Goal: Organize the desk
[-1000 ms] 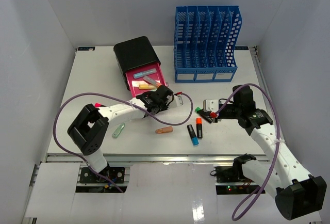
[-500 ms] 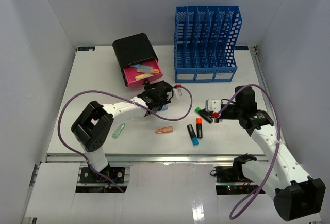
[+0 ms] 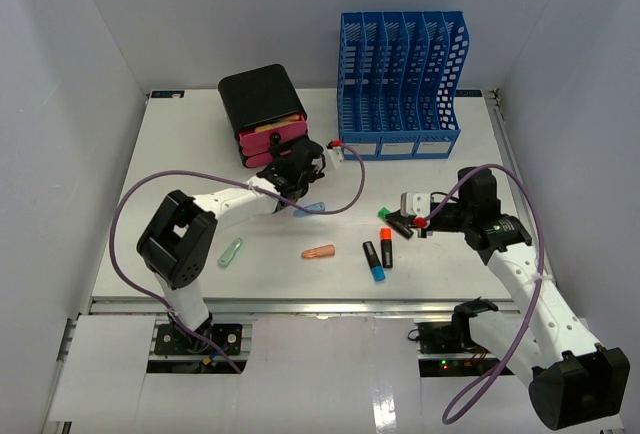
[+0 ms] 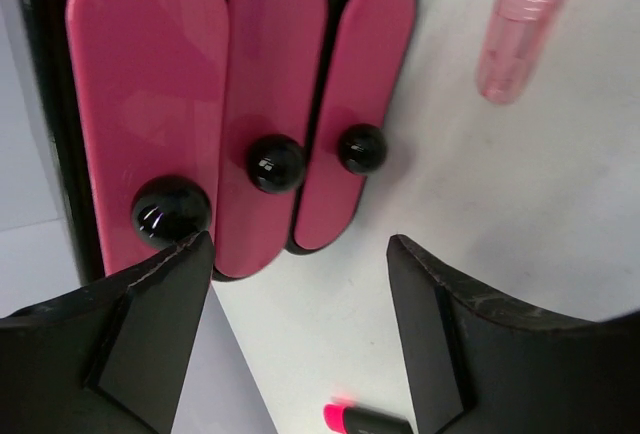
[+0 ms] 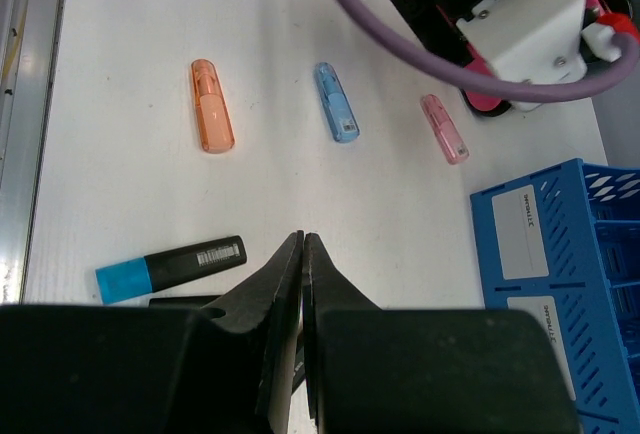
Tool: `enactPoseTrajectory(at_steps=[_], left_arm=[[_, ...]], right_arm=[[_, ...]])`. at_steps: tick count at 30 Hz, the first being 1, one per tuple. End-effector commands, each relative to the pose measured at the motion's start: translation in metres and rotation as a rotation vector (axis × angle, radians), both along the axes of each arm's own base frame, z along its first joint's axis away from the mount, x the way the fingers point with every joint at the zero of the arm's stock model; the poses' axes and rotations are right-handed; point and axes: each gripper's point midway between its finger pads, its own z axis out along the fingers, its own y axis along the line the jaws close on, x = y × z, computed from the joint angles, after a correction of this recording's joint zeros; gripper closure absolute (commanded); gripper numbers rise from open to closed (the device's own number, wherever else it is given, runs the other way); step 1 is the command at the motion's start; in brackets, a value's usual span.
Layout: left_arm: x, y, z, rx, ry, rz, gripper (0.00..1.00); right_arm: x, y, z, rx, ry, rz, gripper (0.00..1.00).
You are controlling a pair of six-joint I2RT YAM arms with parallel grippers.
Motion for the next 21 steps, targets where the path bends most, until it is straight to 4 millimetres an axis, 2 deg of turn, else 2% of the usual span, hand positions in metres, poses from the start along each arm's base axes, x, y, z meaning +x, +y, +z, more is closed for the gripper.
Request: enactPoseTrajectory(at_steps=[1, 7, 11, 16, 21], left_arm=[[0.029, 0.008, 0.023, -0.077, -0.05, 0.044, 0.18], [0.042, -0.001, 0.034, -0.123, -0.063, 0.045, 0.12], [0.036, -0.01, 0.042, -0.239, -0.036, 0.058, 0.12], [0.004, -0.018, 0.059, -0.482, 0.007, 0.079, 0.08], [-0.034, -0.015, 0.075, -0.758, 0.048, 0.149, 0.07]], right_arm=[[-0.004, 0.001, 0.005, 0.03, -0.01, 0.019, 0.92], [-0.004, 0.0, 0.0, 0.027, 0.0, 0.015, 0.92], [-0.002, -0.001, 0.001, 0.026, -0.004, 0.009, 0.92], [-0.003, -0.002, 0.0, 0.026, -0.003, 0.007, 0.92], [-0.002, -0.002, -0.002, 0.028, 0.013, 0.003, 0.92]])
